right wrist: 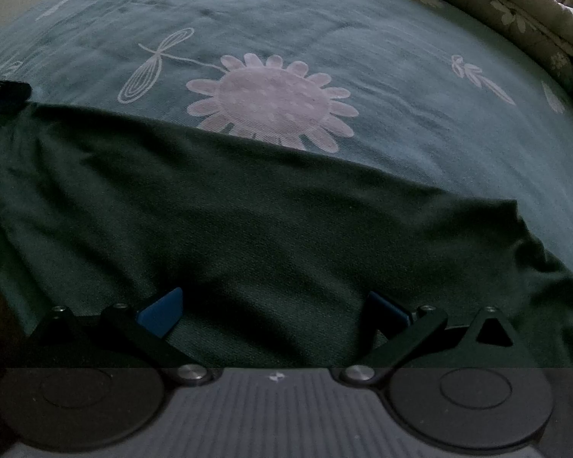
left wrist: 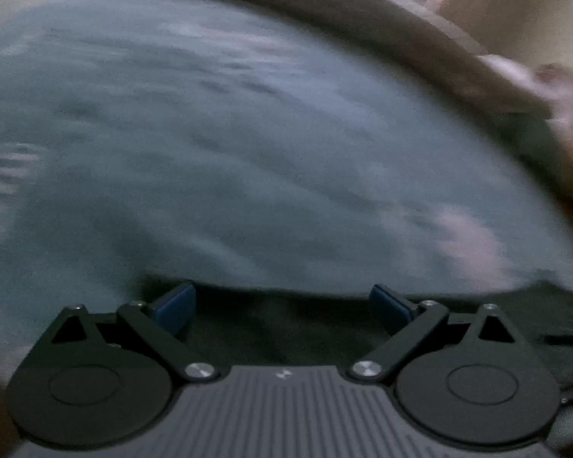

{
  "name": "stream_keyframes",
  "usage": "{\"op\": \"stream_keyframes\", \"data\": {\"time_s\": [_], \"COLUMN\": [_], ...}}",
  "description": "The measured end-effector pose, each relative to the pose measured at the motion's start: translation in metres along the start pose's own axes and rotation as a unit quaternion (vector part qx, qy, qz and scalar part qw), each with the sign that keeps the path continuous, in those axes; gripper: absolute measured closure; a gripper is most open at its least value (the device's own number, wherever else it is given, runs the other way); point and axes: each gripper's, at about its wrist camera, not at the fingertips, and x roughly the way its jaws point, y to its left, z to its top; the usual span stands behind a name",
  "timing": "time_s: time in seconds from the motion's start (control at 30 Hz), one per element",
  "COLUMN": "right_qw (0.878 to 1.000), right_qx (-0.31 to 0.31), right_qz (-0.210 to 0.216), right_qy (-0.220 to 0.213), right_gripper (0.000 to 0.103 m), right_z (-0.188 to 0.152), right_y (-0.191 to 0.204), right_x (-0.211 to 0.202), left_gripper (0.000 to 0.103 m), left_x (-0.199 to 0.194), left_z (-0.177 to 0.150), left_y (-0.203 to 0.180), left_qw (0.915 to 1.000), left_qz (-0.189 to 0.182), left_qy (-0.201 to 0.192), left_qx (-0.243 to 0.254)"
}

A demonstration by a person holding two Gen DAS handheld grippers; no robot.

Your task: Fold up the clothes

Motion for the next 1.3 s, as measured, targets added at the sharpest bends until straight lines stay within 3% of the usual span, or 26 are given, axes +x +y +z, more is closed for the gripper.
{"op": "stream_keyframes", "data": {"time_s": [0.07, 0.17, 0.33, 0.57, 0.83, 1.07, 1.17, 1.3], "right_qw": [1.0, 1.0, 0.999, 0.994, 0.975, 0.979, 0.98, 0.988], "right_qx": [0.001, 0.002, 0.001, -0.001, -0.069, -0.053, -0.055, -0.047], "right_qz": [-0.001, -0.001, 0.04, 0.099, 0.207, 0.186, 0.176, 0.135], "right_qy": [0.0, -0.001, -0.023, -0.054, -0.04, -0.066, -0.076, -0.056], "right_gripper": [0.0, 0.0, 0.0, 0.0, 0.0, 0.0, 0.0, 0.0], "right_z": [0.0, 0.0, 0.02, 0.048, 0.084, 0.103, 0.095, 0.072], "right_y": [0.0, 0.0, 0.008, 0.019, 0.069, 0.072, 0.065, 0.053], "right_x": [0.0, 0.001, -0.005, -0.013, 0.034, 0.028, 0.008, -0.004], "left_gripper": [0.006, 0.006, 0.005, 0.005, 0.005, 0.005, 0.005, 0.005], "left_x": [-0.006, -0.011, -0.018, -0.012, -0.017, -0.02, -0.02, -0.016], "left_z": [0.002, -0.002, -0.011, -0.032, -0.032, -0.029, -0.027, -0.026], "left_y": [0.005, -0.005, -0.023, -0.03, -0.006, -0.009, -0.01, -0.013], "left_qw": [1.0, 0.9985, 0.9915, 0.9938, 0.9967, 0.9965, 0.9965, 0.9963], "left_qz": [-0.007, -0.054, -0.127, -0.077, -0.07, -0.078, -0.078, -0.078], "left_qy": [-0.006, -0.001, 0.011, 0.045, 0.034, 0.025, 0.022, 0.025], "left_qx": [-0.003, 0.007, 0.027, 0.067, 0.025, 0.019, 0.023, 0.025]}}
